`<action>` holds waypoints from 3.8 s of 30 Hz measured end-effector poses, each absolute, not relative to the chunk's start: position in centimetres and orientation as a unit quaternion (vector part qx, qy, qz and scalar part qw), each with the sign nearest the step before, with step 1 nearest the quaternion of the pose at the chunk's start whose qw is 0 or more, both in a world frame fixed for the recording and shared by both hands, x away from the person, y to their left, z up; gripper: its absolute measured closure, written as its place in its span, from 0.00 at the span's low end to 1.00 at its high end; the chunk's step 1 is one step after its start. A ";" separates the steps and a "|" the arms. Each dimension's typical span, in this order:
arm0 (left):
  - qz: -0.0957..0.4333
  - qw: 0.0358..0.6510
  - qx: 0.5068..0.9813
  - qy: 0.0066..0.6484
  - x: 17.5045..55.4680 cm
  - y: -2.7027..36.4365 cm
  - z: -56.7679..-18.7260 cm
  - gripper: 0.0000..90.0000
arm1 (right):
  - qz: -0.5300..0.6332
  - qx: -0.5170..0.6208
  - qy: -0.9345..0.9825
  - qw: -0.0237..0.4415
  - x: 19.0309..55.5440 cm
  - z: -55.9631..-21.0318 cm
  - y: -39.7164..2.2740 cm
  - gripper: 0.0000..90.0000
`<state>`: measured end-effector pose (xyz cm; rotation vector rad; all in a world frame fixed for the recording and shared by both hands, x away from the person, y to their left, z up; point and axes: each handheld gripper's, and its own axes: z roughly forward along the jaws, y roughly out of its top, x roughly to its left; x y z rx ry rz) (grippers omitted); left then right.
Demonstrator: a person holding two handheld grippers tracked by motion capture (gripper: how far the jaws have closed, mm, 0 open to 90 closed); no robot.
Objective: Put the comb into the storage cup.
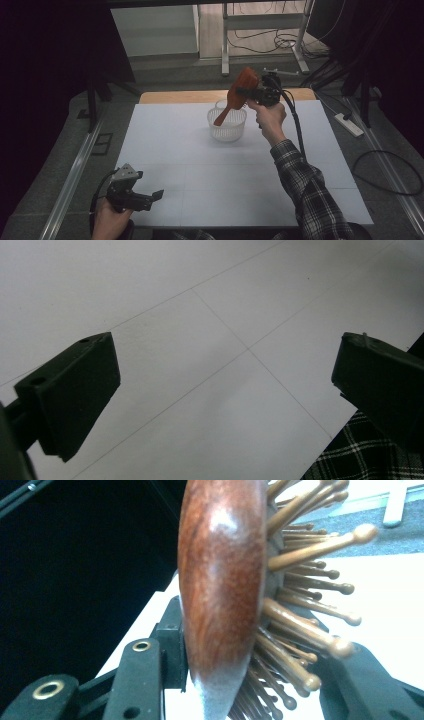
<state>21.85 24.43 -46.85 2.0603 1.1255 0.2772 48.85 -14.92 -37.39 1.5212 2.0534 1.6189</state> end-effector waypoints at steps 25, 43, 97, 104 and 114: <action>0.103 0.373 0.808 0.444 22.0 24.4 -46.9 0.00 | 0.519 0.511 0.682 0.067 48.7 -40.8 -13.9 0.59; 0.100 0.370 0.808 0.447 22.2 24.4 -47.0 0.00 | 0.511 0.507 0.689 0.087 47.9 -41.1 -14.1 0.58; 0.098 0.366 0.810 0.447 22.3 24.3 -47.0 0.01 | 0.505 0.527 0.680 0.070 48.0 -43.8 -16.1 0.24; 0.097 0.369 0.809 0.447 22.3 24.3 -47.0 0.00 | 0.502 0.511 0.693 0.081 47.8 -43.3 -16.3 0.22; 0.096 0.368 0.810 0.446 22.3 24.3 -47.0 0.01 | 0.486 0.487 0.719 0.098 47.2 -42.9 -16.3 0.17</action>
